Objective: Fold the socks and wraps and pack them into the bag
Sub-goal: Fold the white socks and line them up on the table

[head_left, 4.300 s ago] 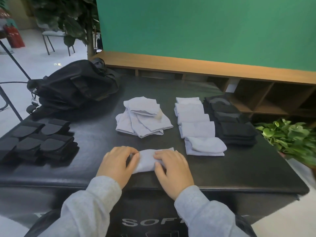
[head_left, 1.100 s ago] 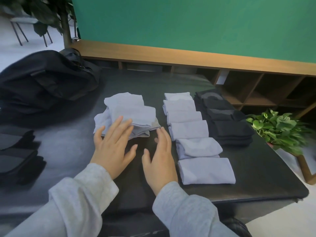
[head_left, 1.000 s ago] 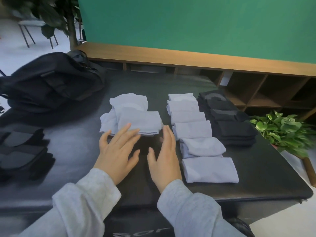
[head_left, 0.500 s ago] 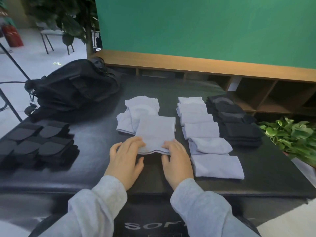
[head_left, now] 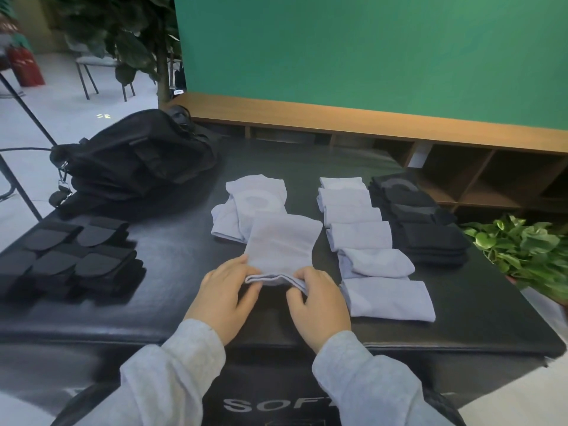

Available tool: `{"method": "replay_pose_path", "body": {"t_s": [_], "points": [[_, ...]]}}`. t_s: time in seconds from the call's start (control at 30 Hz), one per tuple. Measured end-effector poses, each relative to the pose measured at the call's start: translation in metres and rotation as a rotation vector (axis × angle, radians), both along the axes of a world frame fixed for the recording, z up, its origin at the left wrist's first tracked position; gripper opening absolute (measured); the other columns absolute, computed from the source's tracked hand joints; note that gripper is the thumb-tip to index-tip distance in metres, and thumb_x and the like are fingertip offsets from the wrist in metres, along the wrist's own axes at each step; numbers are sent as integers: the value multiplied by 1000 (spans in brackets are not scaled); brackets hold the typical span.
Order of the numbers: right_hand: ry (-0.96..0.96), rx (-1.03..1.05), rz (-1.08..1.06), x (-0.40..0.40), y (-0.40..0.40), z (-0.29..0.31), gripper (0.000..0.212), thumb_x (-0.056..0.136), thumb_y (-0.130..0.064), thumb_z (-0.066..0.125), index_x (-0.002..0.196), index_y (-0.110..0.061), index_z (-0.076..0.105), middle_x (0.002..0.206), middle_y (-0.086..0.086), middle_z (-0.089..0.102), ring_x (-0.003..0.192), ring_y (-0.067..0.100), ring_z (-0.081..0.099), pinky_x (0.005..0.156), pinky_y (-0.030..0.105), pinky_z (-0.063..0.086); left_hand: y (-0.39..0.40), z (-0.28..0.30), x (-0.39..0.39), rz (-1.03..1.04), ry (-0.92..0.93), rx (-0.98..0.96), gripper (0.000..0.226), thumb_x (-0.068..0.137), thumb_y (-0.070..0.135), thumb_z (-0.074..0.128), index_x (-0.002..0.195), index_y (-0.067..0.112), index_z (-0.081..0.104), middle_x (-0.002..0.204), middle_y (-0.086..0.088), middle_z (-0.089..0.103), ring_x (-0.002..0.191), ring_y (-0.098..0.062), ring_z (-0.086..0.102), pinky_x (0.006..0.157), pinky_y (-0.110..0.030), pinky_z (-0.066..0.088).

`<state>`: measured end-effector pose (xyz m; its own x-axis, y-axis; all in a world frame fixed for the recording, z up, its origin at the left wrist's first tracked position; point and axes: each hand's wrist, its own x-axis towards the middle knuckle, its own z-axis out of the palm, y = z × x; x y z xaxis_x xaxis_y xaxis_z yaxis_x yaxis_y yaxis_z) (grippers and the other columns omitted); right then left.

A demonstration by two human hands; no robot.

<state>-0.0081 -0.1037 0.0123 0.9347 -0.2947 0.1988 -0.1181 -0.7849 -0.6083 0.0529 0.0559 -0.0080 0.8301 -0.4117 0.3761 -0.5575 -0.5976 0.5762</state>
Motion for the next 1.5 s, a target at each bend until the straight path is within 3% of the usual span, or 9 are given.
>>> {"method": "replay_pose_path", "body": {"t_s": [0.17,0.47,0.73,1.07,1.17,1.27,1.37,1.43,1.5], "points": [[-2,52,-2,-2,-1,-1,6,88,-23,49,87,-26,54,86,-5,52,84,14,50,79,30,46,-1,7,-5,68,134,-15,6,93,33,47,92,28,49,95,8,52,87,-9,51,77,-24,40],[11,114,-59,1,-3,-3,13,96,-39,43,90,-27,42,90,-7,54,81,11,50,74,25,42,-1,11,-6,131,195,-75,11,94,34,46,96,28,38,79,9,48,70,-6,47,61,-19,34],[-35,-32,-70,4,-1,-2,22,98,-35,42,116,-24,46,109,-11,49,101,9,52,83,20,40,-4,10,-2,203,220,-48,16,95,35,44,100,27,31,80,8,49,78,-17,52,71,-30,41],[4,-169,-76,3,0,-1,21,101,-32,34,117,-23,44,117,-8,44,98,13,54,83,23,42,-10,14,0,278,164,56,15,95,35,44,97,22,37,96,5,50,80,-21,53,70,-31,43],[-57,-213,-90,1,3,-4,17,93,-11,52,109,-17,50,110,-4,47,92,15,55,75,23,47,-10,9,4,276,125,89,5,97,24,43,95,21,40,101,4,46,80,-20,51,71,-33,44],[-191,-263,-57,1,5,-9,41,51,9,78,75,-18,57,82,-3,54,69,16,55,55,21,48,-6,-3,8,224,59,114,27,87,-4,48,96,20,53,107,6,45,88,-12,41,72,-24,38],[-138,-282,5,0,6,-6,22,66,-6,74,73,-20,58,84,-6,53,79,15,52,66,23,50,-3,-8,11,172,-5,131,44,70,-19,54,88,19,66,102,5,52,94,-16,41,75,-24,37],[-95,-266,18,0,1,-11,7,86,-16,54,89,-20,58,99,-7,50,96,12,46,84,22,42,-5,-7,8,172,-40,128,29,76,-6,59,84,21,67,97,6,55,96,-20,45,79,-29,35],[-106,-238,45,0,0,-13,13,89,-20,44,93,-19,56,101,-6,49,97,11,43,84,20,38,-6,-4,4,189,-84,158,11,83,28,53,83,28,64,94,13,52,100,-14,43,84,-28,25]]}}
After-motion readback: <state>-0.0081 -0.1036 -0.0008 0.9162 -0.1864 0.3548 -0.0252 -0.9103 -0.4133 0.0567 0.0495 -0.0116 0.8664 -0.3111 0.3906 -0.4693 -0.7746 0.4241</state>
